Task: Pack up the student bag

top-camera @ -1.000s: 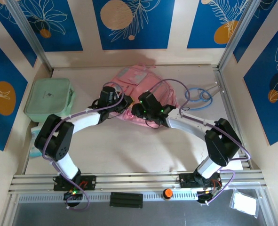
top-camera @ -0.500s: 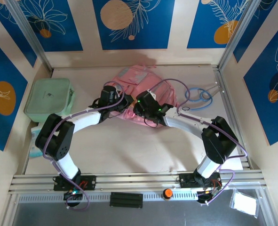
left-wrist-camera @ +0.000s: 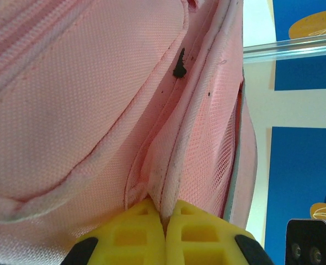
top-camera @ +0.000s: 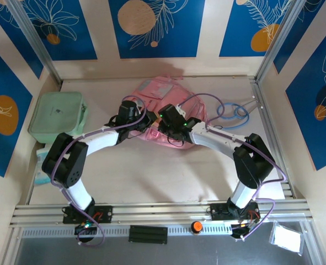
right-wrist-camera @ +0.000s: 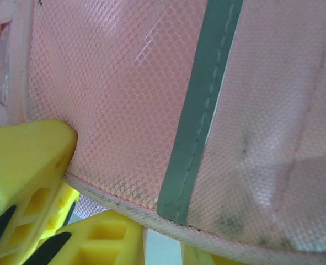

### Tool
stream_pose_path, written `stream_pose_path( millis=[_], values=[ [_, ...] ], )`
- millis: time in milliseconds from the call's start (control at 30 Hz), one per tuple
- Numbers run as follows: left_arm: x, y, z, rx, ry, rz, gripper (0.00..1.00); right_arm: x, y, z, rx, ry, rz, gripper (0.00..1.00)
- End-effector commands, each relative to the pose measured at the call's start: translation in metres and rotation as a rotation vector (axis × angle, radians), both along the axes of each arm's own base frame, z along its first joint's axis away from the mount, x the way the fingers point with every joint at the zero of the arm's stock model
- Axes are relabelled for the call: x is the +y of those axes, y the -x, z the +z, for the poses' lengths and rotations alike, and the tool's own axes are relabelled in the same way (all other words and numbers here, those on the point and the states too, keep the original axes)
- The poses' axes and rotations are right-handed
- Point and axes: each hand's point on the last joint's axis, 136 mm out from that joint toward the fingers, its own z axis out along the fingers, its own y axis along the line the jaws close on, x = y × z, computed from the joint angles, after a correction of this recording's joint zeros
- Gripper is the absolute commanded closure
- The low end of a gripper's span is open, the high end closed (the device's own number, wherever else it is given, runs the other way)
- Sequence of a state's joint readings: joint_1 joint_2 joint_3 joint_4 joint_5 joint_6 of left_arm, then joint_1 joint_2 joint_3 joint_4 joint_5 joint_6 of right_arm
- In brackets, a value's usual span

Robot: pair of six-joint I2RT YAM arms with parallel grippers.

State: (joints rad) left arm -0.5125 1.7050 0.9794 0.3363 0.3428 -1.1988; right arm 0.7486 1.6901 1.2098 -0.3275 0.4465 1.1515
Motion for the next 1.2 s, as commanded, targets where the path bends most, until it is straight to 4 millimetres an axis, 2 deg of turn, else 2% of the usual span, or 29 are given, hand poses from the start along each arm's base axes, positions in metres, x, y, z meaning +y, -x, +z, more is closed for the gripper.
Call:
stream_pose_path(
  millis=[0, 167, 400, 533, 667, 733, 800, 967, 1167],
  values=[
    [-0.023, 0.002, 0.040, -0.107, 0.069, -0.094, 1.00, -0.026, -0.015, 0.000, -0.022, 0.066, -0.094, 0.87],
    [-0.017, -0.001, 0.035, -0.105, 0.050, -0.082, 1.00, -0.043, -0.003, -0.005, -0.006, 0.152, -0.031, 0.96],
    [-0.004, -0.009, 0.024, -0.096, 0.019, -0.064, 1.00, -0.080, 0.024, -0.023, -0.035, 0.322, 0.117, 0.97],
    [-0.002, -0.010, 0.022, -0.097, 0.007, -0.062, 1.00, -0.096, 0.025, -0.028, -0.050, 0.377, 0.159, 0.96],
    [-0.003, -0.010, 0.021, -0.093, 0.009, -0.068, 1.00, -0.083, 0.017, -0.022, -0.078, 0.345, 0.259, 0.92],
    [-0.004, -0.010, 0.021, -0.093, 0.013, -0.071, 1.00, -0.073, 0.013, -0.020, -0.083, 0.319, 0.311, 0.82],
    [-0.004, -0.009, 0.022, -0.093, 0.016, -0.075, 1.00, -0.071, 0.011, -0.025, -0.064, 0.308, 0.318, 0.78],
    [-0.005, -0.008, 0.022, -0.092, 0.016, -0.084, 1.00, -0.075, 0.009, -0.035, -0.029, 0.297, 0.298, 0.79],
    [-0.003, -0.009, 0.020, -0.088, 0.007, -0.082, 1.00, -0.085, 0.005, -0.027, -0.058, 0.302, 0.270, 0.89]
  ],
)
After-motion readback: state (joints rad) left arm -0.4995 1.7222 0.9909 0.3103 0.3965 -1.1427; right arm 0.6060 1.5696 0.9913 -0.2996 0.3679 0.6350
